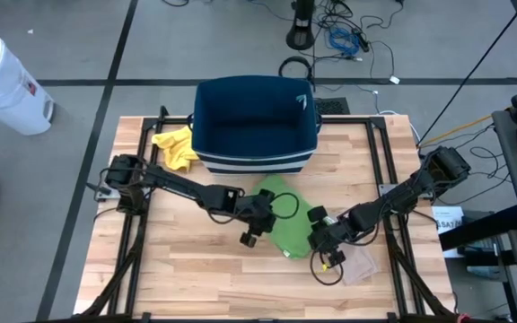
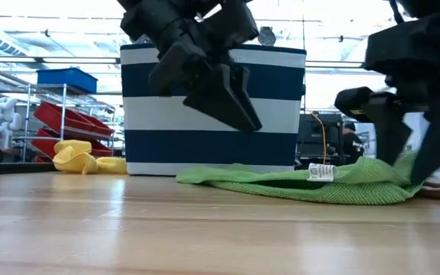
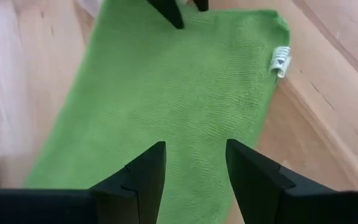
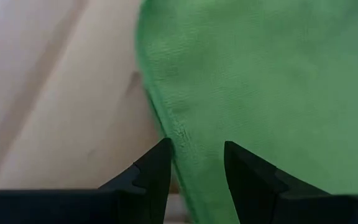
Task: Fold towel
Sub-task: Fold the green towel
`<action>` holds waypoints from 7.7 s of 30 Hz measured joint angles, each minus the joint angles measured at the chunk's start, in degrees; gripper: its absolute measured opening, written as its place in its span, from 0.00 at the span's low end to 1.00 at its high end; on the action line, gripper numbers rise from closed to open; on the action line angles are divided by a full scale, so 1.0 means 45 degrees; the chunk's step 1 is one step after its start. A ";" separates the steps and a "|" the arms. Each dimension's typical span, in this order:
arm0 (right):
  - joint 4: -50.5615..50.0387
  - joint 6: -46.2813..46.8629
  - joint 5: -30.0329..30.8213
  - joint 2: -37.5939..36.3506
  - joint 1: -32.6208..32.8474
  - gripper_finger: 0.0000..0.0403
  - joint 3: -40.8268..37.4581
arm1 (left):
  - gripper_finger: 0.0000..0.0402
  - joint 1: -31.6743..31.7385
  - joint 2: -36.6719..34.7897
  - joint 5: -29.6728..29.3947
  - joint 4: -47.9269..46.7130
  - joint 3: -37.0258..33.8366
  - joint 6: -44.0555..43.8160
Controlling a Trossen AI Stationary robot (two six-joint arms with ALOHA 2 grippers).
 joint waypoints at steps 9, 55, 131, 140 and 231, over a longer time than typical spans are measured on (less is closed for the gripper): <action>0.0585 0.0123 0.0122 0.0687 -0.0426 0.33 0.0023 | 0.43 -0.0372 0.0241 0.0039 -0.0010 0.0000 -0.0667; -0.1152 -0.1275 -0.0996 0.1343 0.1230 0.33 0.1977 | 0.43 -0.2540 0.0241 0.0313 -0.0335 0.0000 -0.0728; 0.2028 0.1759 -0.5165 -0.0253 0.0897 0.00 0.1967 | 0.00 -0.3944 0.1154 0.0707 0.3117 0.0000 -0.2804; 0.0996 0.1878 -0.4095 -0.0263 0.0387 0.00 0.1967 | 0.00 -0.3862 0.1139 -0.1376 0.3755 0.0000 -0.4266; -0.0408 -0.4682 -0.4905 -0.0926 -0.3381 0.36 0.1977 | 0.36 0.2059 0.0634 0.3929 -0.0151 -0.0010 0.0206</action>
